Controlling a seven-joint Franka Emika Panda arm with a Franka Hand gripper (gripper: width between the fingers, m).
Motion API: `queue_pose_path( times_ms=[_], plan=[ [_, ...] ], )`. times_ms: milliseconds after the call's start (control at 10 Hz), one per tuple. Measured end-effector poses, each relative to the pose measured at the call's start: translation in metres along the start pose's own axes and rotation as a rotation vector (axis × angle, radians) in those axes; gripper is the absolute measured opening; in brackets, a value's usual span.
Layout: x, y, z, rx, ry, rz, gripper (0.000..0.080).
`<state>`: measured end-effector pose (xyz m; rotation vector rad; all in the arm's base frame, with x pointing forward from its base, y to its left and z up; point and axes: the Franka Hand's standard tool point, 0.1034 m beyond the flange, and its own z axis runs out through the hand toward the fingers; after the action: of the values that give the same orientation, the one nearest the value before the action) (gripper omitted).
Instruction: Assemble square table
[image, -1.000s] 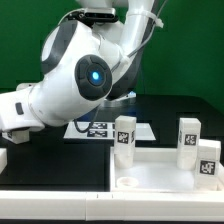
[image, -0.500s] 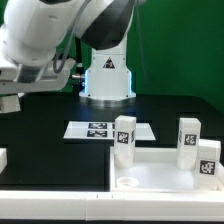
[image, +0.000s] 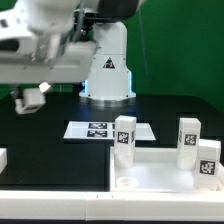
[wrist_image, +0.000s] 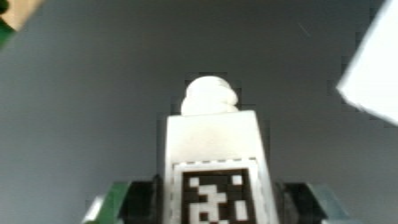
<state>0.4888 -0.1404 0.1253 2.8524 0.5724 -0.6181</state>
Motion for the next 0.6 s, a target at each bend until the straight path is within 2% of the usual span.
queue_pose_path(
  times_ms=[100, 200, 300, 500, 600],
  plan=[
    [0.021, -0.007, -0.016, -0.005, 0.110, 0.052, 0.0282],
    [0.028, -0.014, -0.016, -0.040, 0.120, 0.034, 0.0283],
    [0.035, -0.013, -0.016, -0.051, 0.175, 0.016, 0.0283],
    [0.034, -0.006, -0.016, -0.076, 0.290, 0.011, 0.0284],
    [0.032, -0.009, -0.016, -0.049, 0.325, 0.046, 0.0284]
  ],
)
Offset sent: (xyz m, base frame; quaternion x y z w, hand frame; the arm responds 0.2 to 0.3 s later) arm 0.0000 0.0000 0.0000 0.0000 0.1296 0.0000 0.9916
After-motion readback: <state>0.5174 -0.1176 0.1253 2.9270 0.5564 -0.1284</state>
